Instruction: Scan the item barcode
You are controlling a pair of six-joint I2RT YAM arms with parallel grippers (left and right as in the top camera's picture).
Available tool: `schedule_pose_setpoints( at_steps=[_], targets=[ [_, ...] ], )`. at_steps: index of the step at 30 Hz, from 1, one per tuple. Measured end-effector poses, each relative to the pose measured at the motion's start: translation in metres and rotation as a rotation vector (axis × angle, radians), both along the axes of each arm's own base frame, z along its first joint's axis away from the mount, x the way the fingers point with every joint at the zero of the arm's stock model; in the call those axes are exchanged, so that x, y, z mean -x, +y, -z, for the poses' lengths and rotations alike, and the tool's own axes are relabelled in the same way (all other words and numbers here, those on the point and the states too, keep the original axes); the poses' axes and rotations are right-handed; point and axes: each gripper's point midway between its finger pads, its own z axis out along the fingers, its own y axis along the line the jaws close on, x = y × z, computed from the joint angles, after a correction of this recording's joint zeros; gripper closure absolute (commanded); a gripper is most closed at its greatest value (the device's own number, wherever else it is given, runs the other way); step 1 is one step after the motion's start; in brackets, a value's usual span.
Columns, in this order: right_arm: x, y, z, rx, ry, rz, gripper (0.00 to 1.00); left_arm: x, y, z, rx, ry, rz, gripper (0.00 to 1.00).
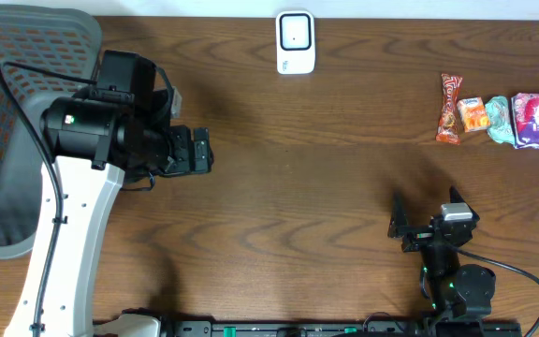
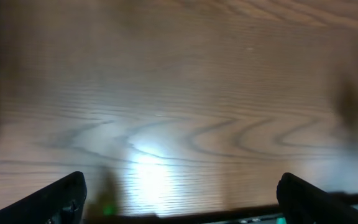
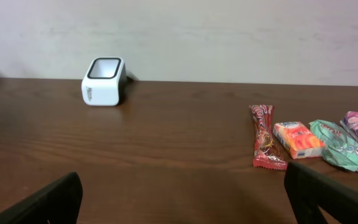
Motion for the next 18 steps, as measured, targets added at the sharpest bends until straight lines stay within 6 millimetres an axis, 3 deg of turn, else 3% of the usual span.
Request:
schedule_pose_setpoints(
  at_steps=[11, 18],
  targets=[
    [0.0, 0.0, 0.0, 0.0, 0.0, 0.0, 0.01, -0.004, 0.017, 0.002, -0.098, -0.022, -0.01, 0.02],
    [0.0, -0.001, 0.0, 0.0, 0.0, 0.003, 0.01, -0.011, 0.013, -0.014, -0.07, -0.223, 0.022, 0.02]
  ],
)
